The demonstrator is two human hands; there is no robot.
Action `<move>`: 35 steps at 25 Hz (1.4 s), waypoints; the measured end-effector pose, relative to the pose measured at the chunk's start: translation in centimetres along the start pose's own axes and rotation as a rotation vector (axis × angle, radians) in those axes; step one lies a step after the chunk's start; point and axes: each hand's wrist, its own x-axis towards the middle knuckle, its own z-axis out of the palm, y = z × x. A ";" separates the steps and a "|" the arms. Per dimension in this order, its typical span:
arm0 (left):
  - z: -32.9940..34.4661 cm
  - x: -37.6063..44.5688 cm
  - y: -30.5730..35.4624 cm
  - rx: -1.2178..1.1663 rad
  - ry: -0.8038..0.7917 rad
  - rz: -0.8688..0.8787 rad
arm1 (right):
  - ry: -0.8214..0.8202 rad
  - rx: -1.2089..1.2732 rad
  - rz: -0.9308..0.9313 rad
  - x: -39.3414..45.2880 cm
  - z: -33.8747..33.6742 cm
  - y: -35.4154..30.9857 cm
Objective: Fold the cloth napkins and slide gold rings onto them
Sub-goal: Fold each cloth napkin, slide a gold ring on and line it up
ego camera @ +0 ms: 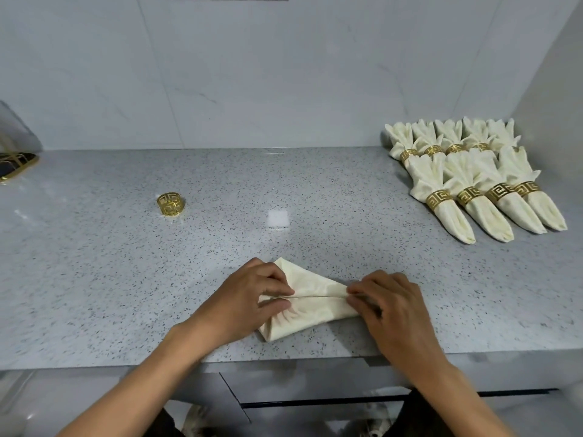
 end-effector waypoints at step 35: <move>2.5 -7.6 3.1 0.304 0.184 0.343 | -0.120 0.106 -0.304 -4.8 -1.9 -1.1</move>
